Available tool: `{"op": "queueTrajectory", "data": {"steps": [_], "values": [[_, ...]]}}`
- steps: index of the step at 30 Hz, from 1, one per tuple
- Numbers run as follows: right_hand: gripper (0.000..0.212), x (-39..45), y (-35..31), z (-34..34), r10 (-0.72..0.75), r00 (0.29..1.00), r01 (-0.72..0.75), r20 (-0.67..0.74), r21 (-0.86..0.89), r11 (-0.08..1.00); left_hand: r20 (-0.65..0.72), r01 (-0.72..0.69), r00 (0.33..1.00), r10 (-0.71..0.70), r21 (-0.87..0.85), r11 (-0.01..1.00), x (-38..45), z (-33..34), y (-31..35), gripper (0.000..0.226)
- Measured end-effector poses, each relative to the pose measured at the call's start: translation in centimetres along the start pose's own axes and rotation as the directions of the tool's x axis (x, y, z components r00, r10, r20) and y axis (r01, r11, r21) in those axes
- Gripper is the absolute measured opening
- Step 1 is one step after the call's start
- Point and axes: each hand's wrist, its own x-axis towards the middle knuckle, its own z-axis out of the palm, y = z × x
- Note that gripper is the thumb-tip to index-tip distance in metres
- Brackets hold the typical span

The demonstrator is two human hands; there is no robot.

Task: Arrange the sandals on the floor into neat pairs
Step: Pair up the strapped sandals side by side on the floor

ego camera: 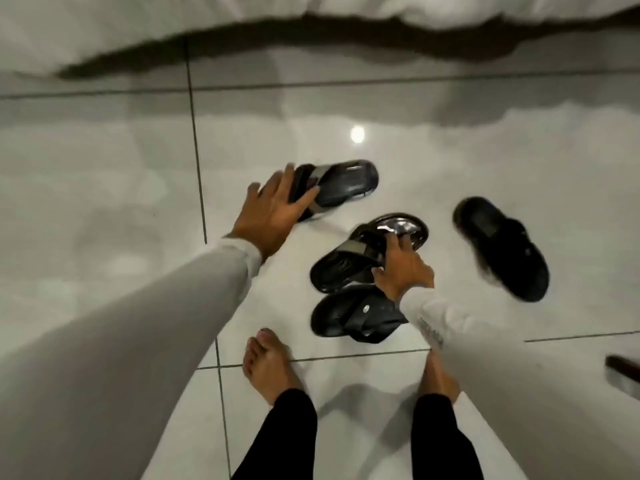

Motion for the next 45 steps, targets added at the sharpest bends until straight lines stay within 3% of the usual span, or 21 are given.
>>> {"op": "queueTrajectory", "data": {"steps": [2,5,8,12,15,17,21,24,26,28,31,33,35,39,45], "values": [[0.057,2.4,-0.2,1.5,-0.018,0.997,0.015,-0.071,-0.053,0.998,0.025,-0.056,0.998,0.056,-0.017,0.998,3.7,1.3,0.1,0.068],[0.034,4.5,-0.2,2.7,-0.038,0.991,0.029,-0.131,-0.067,0.997,0.136,0.07,0.989,-0.05,-0.146,0.987,6.8,3.0,0.2,0.053],[0.031,4.8,-0.3,2.4,-0.022,0.991,0.021,-0.135,-0.011,1.0,0.12,0.225,0.973,-0.198,-0.282,0.933,5.0,4.9,-0.7,0.05],[0.037,5.5,-1.1,0.6,0.153,0.977,-0.114,-0.15,0.241,0.964,0.123,0.368,0.93,-0.347,-0.325,0.871,1.8,6.4,-3.9,0.045],[0.045,6.4,-2.8,-0.5,0.317,0.945,-0.241,-0.077,0.492,0.836,0.161,0.487,0.873,-0.46,-0.329,0.809,-0.6,7.0,-6.3,0.037],[0.047,6.7,-4.9,-1.0,0.352,0.936,-0.273,0.006,0.644,0.714,0.177,0.549,0.835,-0.521,-0.331,0.768,-2.0,7.5,-7.5,0.033],[0.048,6.9,-10.1,-0.6,0.299,0.951,-0.235,0.074,0.802,0.549,0.219,0.618,0.783,-0.582,-0.382,0.687,-3.3,7.7,-8.5,0.031],[0.053,6.9,-13.6,0.4,0.215,0.957,-0.271,0.194,0.863,0.427,0.253,0.588,0.801,-0.543,-0.509,0.629,-3.2,7.2,-8.0,0.032],[0.062,6.6,-14.8,1.0,0.199,0.968,-0.237,0.156,0.829,0.507,0.248,0.503,0.85,-0.465,-0.643,0.577,-3.1,6.9,-8.0,0.031],[0.067,6.1,-14.4,1.4,0.186,0.982,-0.128,-0.012,0.684,0.718,0.186,0.395,0.891,-0.414,-0.767,0.506,-3.4,6.9,-8.0,0.03],[0.076,4.5,-12.7,2.4,-0.023,0.989,0.065,-0.147,0.288,0.955,0.049,0.36,0.879,-0.475,-0.721,0.593,-4.4,7.8,-8.4,0.071],[0.085,3.6,-12.1,3.8,-0.17,0.978,0.182,-0.118,0.099,0.978,0.1,0.468,0.848,-0.521,-0.602,0.647,-4.7,8.7,-8.7,0.1],[0.093,3.6,-12.3,5.2,-0.239,0.968,0.243,-0.08,0.038,0.969,0.193,0.536,0.828,-0.526,-0.546,0.643,-4.2,9.5,-9.0,0.114],[0.096,5.4,-14.1,6.2,-0.282,0.952,0.292,-0.123,0.078,0.953,0.158,0.559,0.806,-0.57,-0.521,0.645,-2.4,10.3,-9.0,0.11],[0.091,8.4,-16.8,2.9,-0.37,0.907,0.376,-0.202,-0.006,0.926,0.154,0.606,0.741,-0.653,-0.572,0.553,-0.1,8.9,-10.0,0.096]]}}
